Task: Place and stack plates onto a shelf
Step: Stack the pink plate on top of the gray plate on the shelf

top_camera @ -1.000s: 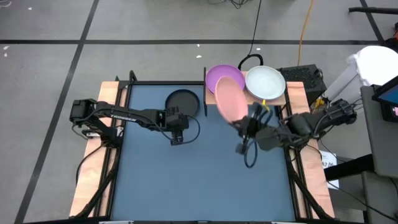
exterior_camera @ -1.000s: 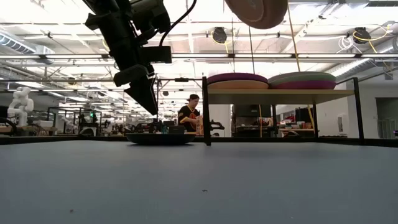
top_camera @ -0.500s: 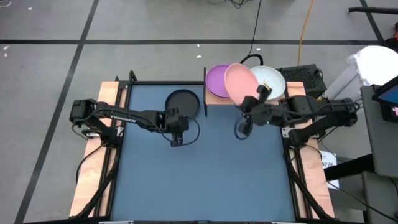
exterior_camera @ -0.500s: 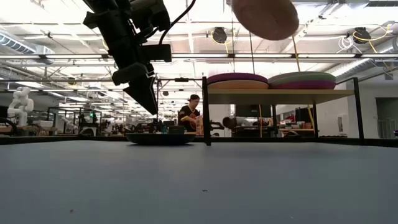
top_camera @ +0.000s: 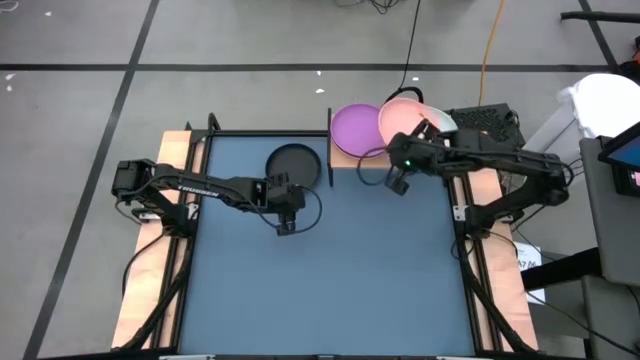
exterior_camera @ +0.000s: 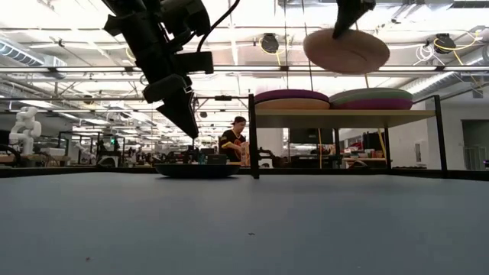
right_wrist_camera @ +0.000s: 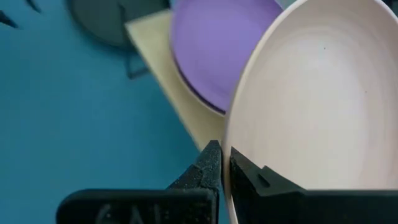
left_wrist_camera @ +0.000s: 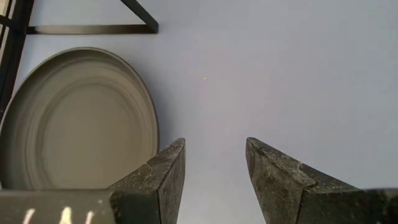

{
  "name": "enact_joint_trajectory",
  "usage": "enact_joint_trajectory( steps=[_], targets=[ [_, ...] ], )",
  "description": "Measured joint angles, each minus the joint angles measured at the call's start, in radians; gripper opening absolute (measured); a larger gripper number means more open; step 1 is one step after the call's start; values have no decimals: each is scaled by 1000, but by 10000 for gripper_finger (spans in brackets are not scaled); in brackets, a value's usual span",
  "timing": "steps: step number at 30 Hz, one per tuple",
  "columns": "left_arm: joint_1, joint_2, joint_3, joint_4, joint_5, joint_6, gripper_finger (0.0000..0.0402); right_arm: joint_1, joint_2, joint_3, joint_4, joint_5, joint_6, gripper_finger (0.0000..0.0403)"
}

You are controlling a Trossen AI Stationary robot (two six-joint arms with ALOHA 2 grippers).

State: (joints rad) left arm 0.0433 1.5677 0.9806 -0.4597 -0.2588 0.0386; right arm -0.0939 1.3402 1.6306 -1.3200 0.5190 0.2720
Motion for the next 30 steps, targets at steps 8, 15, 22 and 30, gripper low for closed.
enact_joint_trajectory(
  steps=[8, 15, 22, 30],
  targets=[
    [0, 0, 0, 6, 0, -3, 175, -130, 44, 0, -45, -54, -45, 4],
    [0, 0, 0, 10, 0, -2, 175, -245, 97, 0, -142, -52, -57, 4],
    [0, 0, 0, 11, 0, -2, 175, -301, 130, -1, -195, -52, -56, 4],
    [0, 0, 0, 11, 0, -14, 175, -307, 131, -24, -141, -48, -49, 4]
  ],
)
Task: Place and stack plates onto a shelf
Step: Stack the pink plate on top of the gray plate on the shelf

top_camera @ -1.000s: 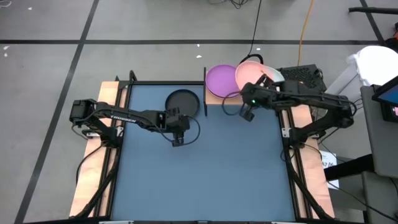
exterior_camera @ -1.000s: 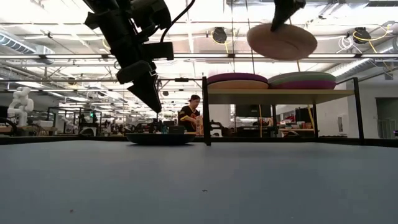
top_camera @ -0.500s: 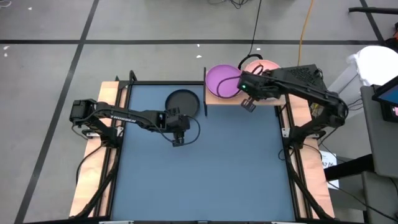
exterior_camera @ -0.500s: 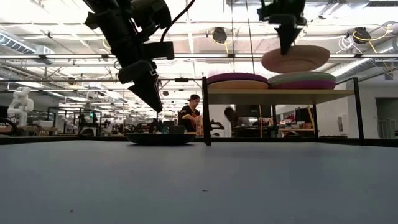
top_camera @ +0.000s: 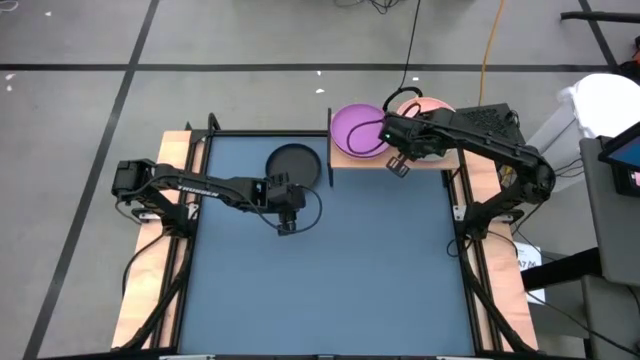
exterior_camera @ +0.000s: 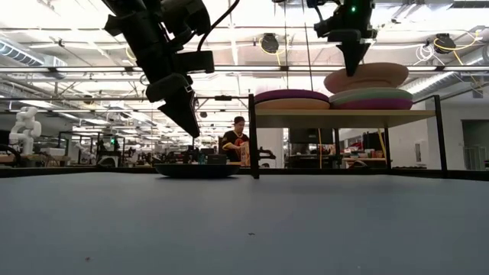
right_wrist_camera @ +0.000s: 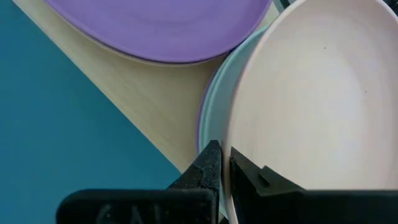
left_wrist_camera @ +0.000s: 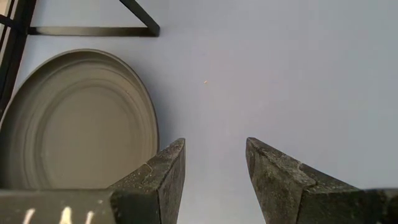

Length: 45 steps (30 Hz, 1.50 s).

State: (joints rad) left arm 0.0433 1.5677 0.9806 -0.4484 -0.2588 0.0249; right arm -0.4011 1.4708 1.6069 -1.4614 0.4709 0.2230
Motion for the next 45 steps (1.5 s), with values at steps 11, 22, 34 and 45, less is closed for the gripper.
enact_joint_trajectory(
  steps=[11, 22, 34, 45],
  targets=[
    [0, 0, 0, 0, 0, -4, 175, -17, 0, -96, 64, 17, -2, 4],
    [0, 0, 0, 0, 0, -8, 175, -24, 0, -103, 89, -1, 0, 4],
    [0, 0, 0, 0, 0, -11, 175, -24, 0, -103, 92, -5, 0, 4],
    [0, 0, 0, 0, 0, -16, 175, -24, -1, -142, 88, 1, 23, 4]
  ],
)
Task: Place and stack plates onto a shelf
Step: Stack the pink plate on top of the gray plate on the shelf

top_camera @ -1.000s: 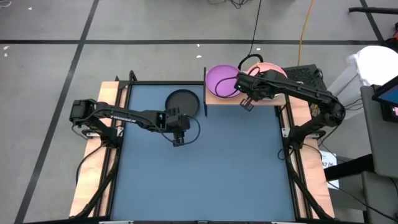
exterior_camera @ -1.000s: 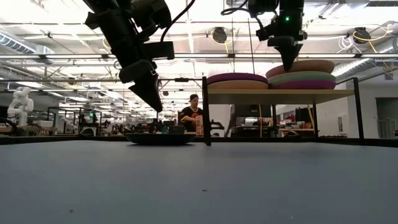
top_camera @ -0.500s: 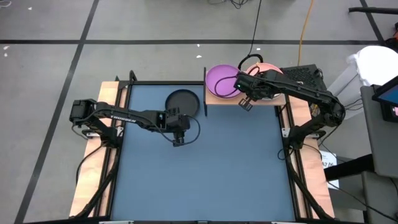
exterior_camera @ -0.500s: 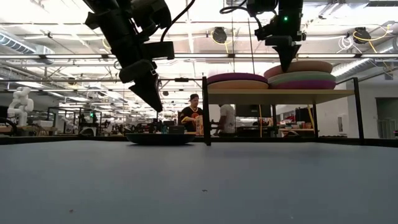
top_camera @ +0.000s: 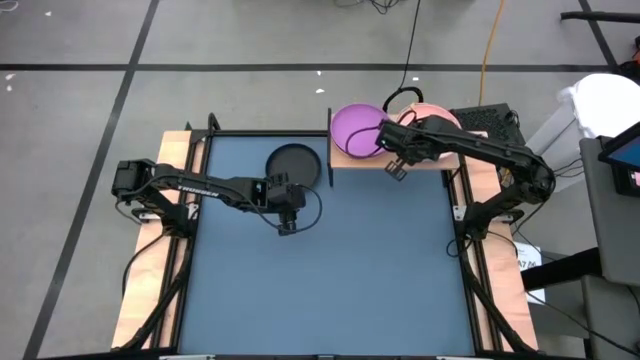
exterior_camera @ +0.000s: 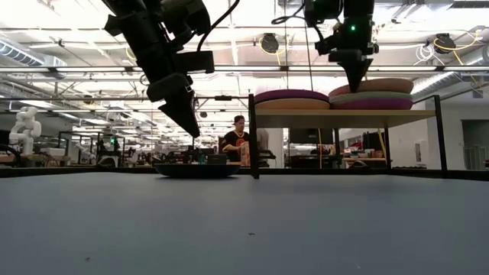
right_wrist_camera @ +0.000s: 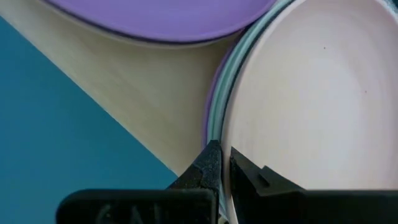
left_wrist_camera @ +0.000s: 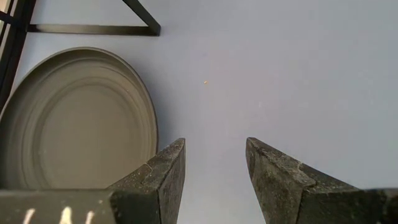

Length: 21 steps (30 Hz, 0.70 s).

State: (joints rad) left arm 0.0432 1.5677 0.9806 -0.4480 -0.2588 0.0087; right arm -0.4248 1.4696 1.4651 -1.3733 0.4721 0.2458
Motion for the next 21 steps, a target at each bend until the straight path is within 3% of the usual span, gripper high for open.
enact_joint_trajectory(
  steps=[6, 21],
  targets=[
    [0, 0, 0, 0, 0, -4, 175, 0, 0, -32, 27, 39, -4, 11],
    [0, 0, 0, 1, 0, -7, 175, 0, -4, -33, 39, 78, -5, 124]
  ],
)
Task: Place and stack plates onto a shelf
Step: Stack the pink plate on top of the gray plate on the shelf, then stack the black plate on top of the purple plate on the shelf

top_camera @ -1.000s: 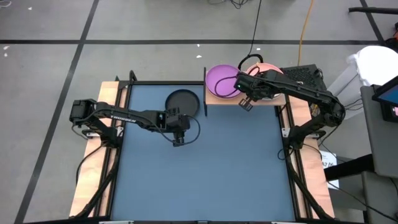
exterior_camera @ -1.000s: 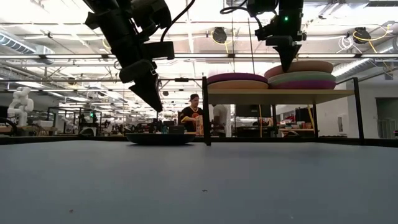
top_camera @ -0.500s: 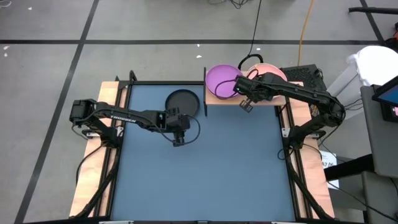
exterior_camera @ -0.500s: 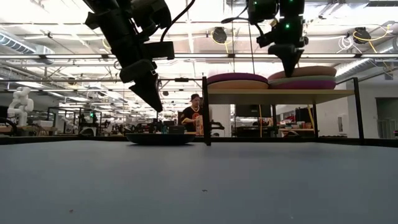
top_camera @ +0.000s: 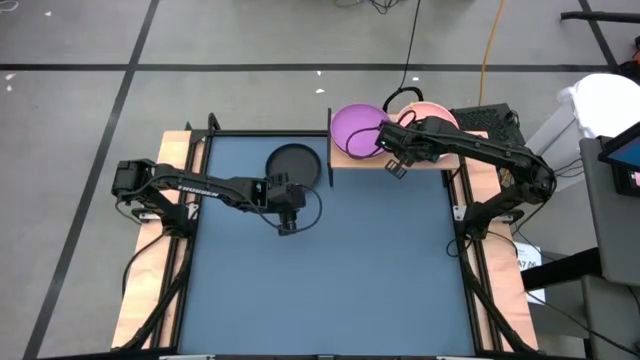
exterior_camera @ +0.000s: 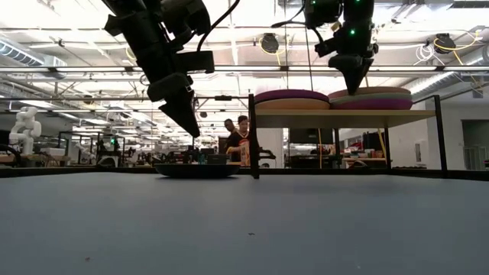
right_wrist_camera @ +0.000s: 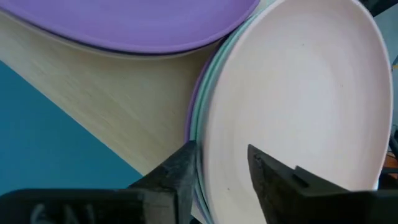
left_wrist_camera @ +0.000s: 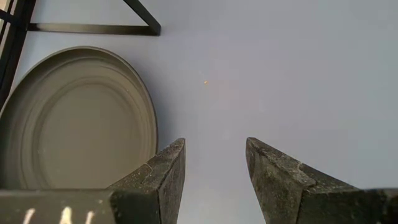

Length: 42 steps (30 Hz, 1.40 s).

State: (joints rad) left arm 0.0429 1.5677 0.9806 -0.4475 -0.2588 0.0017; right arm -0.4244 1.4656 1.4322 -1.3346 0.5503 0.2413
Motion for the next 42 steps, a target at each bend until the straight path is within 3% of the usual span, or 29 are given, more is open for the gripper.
enact_joint_trajectory(
  steps=[8, 13, 24, 35, 42],
  targets=[
    [0, 0, 0, 10, 19, -12, 175, 2, -60, 0, 0, -4, 8, 152],
    [0, 0, 0, 31, 49, -13, 175, 24, -118, 0, 32, -75, 39, 157],
    [6, 0, -43, 85, 49, 2, 175, 335, -197, -9, 126, -53, 144, 157],
    [28, 0, -66, 113, 49, 1, 175, 621, -196, -302, 463, -53, 256, 157],
    [35, 0, -66, 109, 30, 127, 175, 790, -196, -564, 903, -55, 192, 157]
  ],
)
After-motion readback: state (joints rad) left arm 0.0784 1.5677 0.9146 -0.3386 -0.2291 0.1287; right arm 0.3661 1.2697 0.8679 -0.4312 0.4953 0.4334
